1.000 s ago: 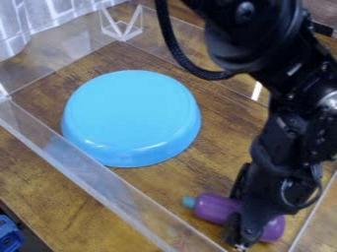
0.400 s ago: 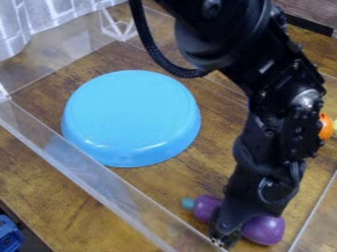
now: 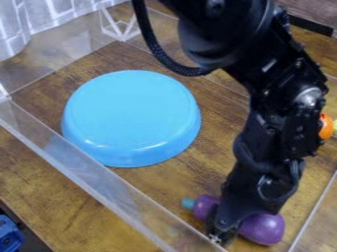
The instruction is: Remove the purple eggplant from the blue tray and put it on the table
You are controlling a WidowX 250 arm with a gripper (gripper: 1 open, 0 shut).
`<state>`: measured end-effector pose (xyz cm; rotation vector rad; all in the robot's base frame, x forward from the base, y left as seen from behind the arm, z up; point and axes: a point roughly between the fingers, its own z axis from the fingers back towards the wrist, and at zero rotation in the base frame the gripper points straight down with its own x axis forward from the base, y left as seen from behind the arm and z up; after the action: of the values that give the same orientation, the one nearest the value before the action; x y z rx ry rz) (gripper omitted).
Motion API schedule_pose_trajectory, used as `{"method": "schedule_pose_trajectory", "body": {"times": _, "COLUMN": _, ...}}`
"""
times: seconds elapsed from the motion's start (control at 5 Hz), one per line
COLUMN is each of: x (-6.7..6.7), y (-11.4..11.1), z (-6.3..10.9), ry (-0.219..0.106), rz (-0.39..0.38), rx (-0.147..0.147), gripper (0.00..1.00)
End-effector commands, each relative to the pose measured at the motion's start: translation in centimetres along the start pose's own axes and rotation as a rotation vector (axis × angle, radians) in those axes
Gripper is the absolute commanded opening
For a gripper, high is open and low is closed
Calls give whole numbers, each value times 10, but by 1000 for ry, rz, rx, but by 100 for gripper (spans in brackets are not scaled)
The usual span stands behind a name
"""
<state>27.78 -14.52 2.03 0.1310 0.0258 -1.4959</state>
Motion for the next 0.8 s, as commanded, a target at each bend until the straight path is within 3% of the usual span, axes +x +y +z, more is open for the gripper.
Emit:
{"method": "schedule_pose_trajectory", "body": {"times": 0.0, "x": -1, "y": 18, "z": 9, "ry": -21, "rz": 22, "rx": 44, "gripper": 0}}
{"method": "schedule_pose_trajectory", "body": {"times": 0.2, "x": -8, "y": 31, "z": 10, "ry": -18, "rz": 7, "rx": 47, "gripper": 100}}
{"method": "schedule_pose_trajectory", "body": {"times": 0.4, "x": -11, "y": 36, "z": 10, "ry": -28, "rz": -5, "rx": 43, "gripper": 100}}
{"method": "schedule_pose_trajectory", "body": {"times": 0.6, "x": -5, "y": 33, "z": 7, "ry": -41, "rz": -5, "rx": 34, "gripper": 100}}
